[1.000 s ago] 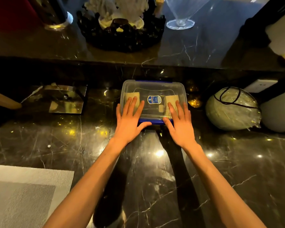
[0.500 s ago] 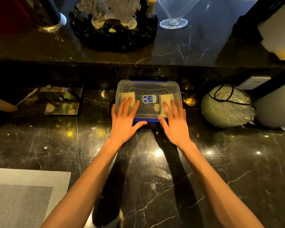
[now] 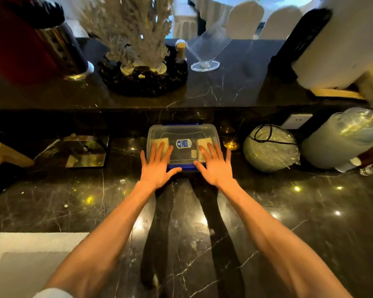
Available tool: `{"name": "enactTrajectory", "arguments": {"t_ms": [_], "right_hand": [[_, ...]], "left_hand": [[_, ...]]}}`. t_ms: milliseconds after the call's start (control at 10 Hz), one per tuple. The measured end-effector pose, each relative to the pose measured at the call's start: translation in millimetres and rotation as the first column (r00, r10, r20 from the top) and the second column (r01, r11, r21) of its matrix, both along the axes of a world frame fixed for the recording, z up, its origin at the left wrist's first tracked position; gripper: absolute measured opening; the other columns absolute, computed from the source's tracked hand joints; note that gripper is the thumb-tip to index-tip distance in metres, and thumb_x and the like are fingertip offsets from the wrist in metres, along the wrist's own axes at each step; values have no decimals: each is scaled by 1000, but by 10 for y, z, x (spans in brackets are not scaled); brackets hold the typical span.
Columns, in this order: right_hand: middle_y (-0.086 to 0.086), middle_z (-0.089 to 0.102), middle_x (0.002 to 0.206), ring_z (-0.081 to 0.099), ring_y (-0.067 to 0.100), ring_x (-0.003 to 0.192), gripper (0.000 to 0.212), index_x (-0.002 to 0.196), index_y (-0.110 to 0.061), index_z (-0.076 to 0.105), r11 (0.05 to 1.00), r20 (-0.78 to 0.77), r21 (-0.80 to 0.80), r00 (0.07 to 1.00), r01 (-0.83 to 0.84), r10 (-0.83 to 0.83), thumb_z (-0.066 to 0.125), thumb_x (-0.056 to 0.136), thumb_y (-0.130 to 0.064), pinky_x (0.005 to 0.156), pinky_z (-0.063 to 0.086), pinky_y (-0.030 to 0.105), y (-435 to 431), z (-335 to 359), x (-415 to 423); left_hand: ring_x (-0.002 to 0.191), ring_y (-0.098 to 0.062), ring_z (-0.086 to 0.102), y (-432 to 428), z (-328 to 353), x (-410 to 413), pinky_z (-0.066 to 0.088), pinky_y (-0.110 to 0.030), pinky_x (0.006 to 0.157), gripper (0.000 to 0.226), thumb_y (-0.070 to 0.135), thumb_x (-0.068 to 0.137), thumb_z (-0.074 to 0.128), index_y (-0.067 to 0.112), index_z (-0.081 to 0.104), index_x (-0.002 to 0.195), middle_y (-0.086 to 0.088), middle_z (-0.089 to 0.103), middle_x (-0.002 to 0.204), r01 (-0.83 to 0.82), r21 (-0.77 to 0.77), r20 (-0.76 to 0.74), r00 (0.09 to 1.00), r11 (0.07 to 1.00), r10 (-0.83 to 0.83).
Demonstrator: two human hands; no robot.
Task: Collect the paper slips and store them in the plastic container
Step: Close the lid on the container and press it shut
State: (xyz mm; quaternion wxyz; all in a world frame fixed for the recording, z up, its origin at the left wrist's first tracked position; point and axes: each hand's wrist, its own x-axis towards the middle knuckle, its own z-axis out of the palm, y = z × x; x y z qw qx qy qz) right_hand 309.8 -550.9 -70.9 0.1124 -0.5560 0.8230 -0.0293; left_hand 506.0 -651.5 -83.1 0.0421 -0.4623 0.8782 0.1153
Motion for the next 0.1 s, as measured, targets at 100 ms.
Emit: {"name": "enactTrajectory", "arguments": {"t_ms": [100], "right_hand": [[5,11,166,0,28,153,68,155,-35,17,1000,0,-2,1000,-15,15,33,94,-61,120,-3,59,55,221,38]], "left_hand": [[152,-31,-9,105,161,85,-6,-64,117,84,68,89,41,35,0,155,-8,-3,166,-50,-69,-15,999,996,49]]}}
